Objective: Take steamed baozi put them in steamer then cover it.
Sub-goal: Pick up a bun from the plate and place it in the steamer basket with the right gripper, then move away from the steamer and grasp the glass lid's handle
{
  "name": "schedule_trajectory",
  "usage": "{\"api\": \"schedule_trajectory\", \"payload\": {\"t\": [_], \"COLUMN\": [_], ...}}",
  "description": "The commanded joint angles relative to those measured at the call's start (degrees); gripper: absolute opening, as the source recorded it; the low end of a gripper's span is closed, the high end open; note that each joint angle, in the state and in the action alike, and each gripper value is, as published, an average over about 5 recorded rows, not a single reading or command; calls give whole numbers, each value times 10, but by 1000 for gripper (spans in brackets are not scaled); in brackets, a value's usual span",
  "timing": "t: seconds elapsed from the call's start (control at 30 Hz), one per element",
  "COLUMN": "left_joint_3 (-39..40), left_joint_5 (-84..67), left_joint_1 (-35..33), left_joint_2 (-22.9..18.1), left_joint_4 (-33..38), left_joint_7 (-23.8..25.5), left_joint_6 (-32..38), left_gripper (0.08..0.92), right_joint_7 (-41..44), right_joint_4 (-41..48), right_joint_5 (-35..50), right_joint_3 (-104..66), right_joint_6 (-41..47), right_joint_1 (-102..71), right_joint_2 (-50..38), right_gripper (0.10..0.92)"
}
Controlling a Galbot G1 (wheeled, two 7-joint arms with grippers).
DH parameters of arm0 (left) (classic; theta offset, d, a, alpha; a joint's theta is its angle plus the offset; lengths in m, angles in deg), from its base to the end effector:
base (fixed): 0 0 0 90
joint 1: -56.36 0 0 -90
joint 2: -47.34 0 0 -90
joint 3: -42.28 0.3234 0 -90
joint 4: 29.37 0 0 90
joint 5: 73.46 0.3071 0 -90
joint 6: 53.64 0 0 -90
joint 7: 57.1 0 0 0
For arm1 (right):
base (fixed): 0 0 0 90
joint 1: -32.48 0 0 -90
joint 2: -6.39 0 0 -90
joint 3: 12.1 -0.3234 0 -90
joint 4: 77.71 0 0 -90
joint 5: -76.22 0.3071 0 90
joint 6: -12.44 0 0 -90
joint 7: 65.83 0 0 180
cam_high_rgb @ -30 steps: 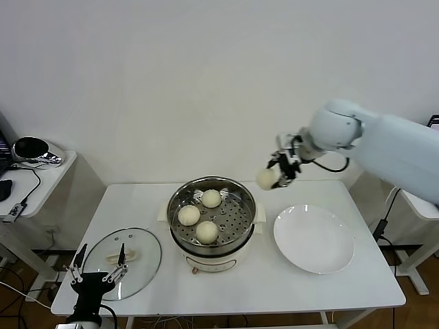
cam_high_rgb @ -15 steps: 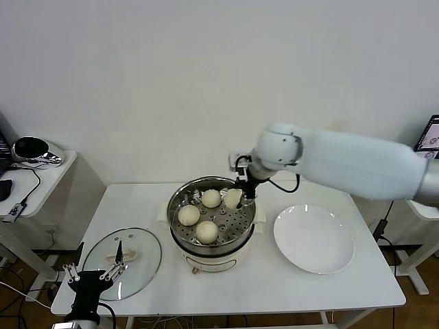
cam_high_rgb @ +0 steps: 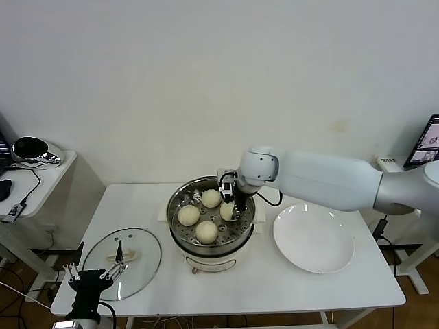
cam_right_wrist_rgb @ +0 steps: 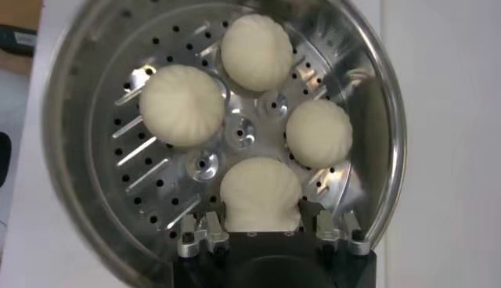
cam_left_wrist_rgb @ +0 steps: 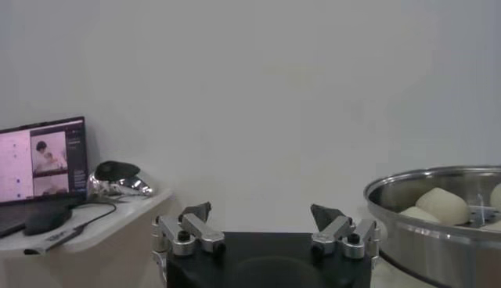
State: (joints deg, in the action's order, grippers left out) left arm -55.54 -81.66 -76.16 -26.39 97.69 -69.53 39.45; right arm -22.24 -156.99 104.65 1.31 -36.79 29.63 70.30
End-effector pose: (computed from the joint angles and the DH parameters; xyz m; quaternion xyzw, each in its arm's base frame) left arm 0.0955 0.0708 -0.2551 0.0702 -0.9943 -0.0807 0.0045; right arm 0.4668 0.0963 -0.0933 0.4926 -0.5888 0.5328 0.3561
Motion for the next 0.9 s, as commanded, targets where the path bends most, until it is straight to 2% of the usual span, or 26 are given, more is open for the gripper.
{"api": "schedule_trajectory", "payload": {"t": [0.03,0.3,0.5,0.6,0.7,0.8,0.9], "left_joint_3": [1,1,4,4,3,3,5], "left_joint_5": [0,0,1,1,1,0,1], "left_joint_1": [1,4,6,6,7,8,7], "left_joint_2": [-1,-1,-2,-1,-1,-1,-1], "left_joint_4": [-1,-6,-11,-15,-17,-20,-26], "left_joint_7": [0,0,0,0,1,5,7], "left_joint_6": [0,0,0,0,0,3,11], "left_gripper": [823,823,823,823,823,823,823], "right_joint_7": [-11,3,-19,-86,-190,-290,-355], "right_joint_4": [19,-31,-125,-187,-241,-276,-292], "right_joint_5": [-6,-29,-34,-19,15,25,-6], "right_joint_3": [-7,-59,-129,-171,-248,-383,-528], "right_joint_6": [9,8,7,-11,-63,-154,-255], "right_joint_1": [-24,14,7,-42,-142,-311,-491], "right_joint_2": [16,-40,-139,-203,-273,-326,-346], "right_gripper": [602,790,822,823,823,823,823]}}
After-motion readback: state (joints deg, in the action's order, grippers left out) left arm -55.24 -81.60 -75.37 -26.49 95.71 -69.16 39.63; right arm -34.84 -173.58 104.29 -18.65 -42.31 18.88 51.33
